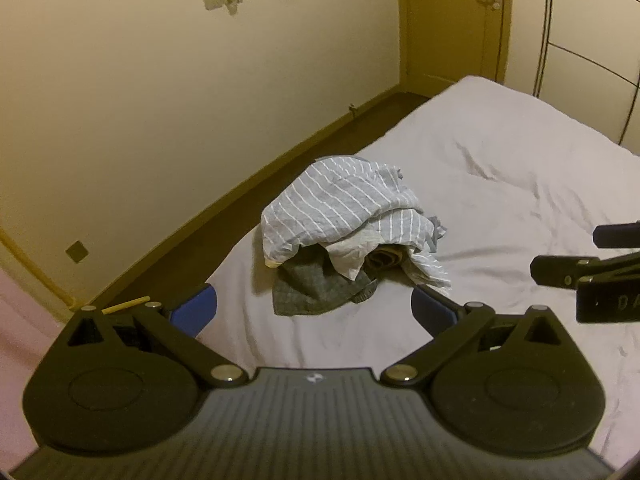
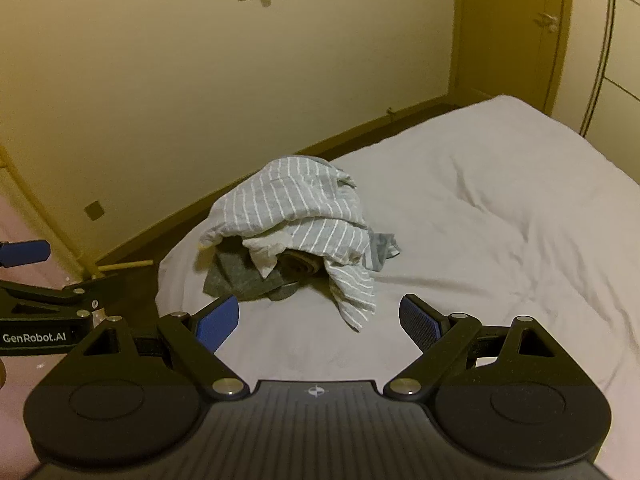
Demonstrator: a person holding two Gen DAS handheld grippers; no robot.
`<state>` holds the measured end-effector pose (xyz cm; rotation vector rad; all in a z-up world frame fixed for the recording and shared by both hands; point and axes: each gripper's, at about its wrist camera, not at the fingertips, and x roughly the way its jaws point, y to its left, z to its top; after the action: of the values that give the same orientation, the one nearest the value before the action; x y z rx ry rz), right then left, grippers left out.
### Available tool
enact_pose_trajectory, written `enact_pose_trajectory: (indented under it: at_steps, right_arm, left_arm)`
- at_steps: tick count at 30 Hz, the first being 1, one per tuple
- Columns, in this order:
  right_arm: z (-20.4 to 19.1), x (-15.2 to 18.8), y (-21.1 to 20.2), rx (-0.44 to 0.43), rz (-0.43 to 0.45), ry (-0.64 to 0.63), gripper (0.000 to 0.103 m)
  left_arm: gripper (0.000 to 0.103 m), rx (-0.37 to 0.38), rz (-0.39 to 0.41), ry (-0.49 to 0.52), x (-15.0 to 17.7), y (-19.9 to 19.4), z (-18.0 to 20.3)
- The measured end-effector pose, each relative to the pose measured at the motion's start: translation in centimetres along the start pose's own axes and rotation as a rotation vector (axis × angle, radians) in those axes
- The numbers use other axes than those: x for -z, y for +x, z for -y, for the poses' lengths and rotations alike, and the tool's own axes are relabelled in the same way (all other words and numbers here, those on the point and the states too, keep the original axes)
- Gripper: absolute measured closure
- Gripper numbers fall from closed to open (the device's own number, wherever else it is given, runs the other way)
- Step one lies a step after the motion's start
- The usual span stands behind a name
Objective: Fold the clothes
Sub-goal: 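Move both grippers toward the crumpled striped T-shirt pile on the bed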
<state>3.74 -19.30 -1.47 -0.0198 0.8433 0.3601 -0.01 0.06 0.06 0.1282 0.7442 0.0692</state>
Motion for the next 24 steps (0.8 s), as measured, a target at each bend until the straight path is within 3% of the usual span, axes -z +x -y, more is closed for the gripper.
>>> enact_pose_trajectory:
  at_steps: [4,7,9,14,24]
  right_arm:
    - [-1.8,-1.8,1.8,0.033,-0.044,0.026,0.014]
    - [-3.1,-3.2,3.2,0.058,-0.078,0.045,0.014]
    - [-4.2,-4.2,4.4,0.074,-0.091,0.060,0.014]
    - [-6.9,-5.6,6.8,0.106,-0.029,0.148,0.014]
    - [-8.7,-7.1,9.0,0.145,-0.069,0.132,0.014]
  left_arm:
    - [0.001,0.040,-0.001,-0.004,-0.9,-0.5,-1.5]
    - [0.001,0.088,-0.108,0.015,-3.7,3.2,-4.4]
    - [0.001,0.116,-0.099,0.037,-4.4,5.1,-6.2]
    - [0.001,0.156,-0.080,0.111,-4.7,8.9,-9.9]
    - [0.001,0.201,-0.086,0.115,-5.8,10.7,-11.2]
